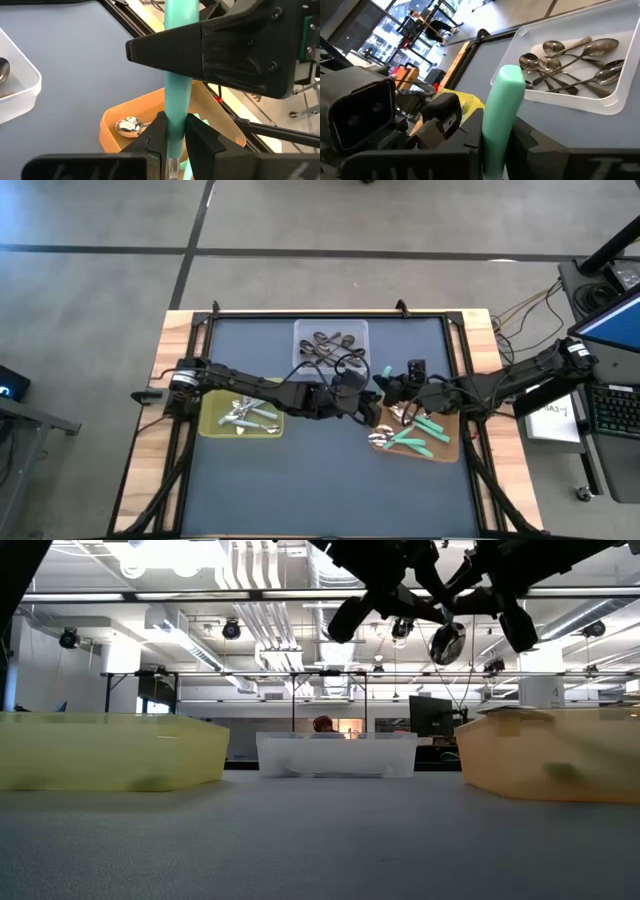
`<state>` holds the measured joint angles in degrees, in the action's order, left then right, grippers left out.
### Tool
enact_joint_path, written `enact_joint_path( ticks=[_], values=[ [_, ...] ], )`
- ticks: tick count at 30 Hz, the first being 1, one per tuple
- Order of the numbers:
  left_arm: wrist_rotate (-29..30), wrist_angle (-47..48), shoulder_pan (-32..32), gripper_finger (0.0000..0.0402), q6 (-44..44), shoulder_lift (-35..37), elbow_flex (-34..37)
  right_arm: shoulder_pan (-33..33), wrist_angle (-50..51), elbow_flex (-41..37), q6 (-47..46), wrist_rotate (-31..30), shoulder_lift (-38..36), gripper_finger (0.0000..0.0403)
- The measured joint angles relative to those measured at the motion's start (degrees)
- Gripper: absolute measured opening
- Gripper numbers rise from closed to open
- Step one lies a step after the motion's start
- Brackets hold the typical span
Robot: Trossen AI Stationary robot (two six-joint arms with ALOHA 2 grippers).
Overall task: Sort silverware by color (type)
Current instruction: Put the green spoon into the orange bin
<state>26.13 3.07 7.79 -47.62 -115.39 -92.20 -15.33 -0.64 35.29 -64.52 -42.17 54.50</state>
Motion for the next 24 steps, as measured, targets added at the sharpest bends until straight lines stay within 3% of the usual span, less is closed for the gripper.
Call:
enact_joint_path(
  ticks=[4, 11, 17, 24],
  values=[
    [-1.3, 0.0, 0.0, 0.005, 2.9, 0.0, 0.0, 0.0, 0.0, 0.0, 0.7, 0.9, -0.3, 0.0034],
    [-11.0, -0.2, 0.1, 0.0111, 6.2, 0.1, 0.0, 1.0, 5.4, -0.1, 5.3, 8.6, -5.5, 0.0034],
    [-20.7, -0.2, 0.3, 0.0136, 6.6, 0.1, 0.0, 1.0, 20.0, -0.1, 13.3, 21.4, -12.6, 0.0034],
    [-21.1, -0.1, 0.5, 0.0133, 6.6, 0.1, 0.0, -0.9, 37.5, -0.1, 22.9, 32.3, -11.8, 0.0034]
  ],
)
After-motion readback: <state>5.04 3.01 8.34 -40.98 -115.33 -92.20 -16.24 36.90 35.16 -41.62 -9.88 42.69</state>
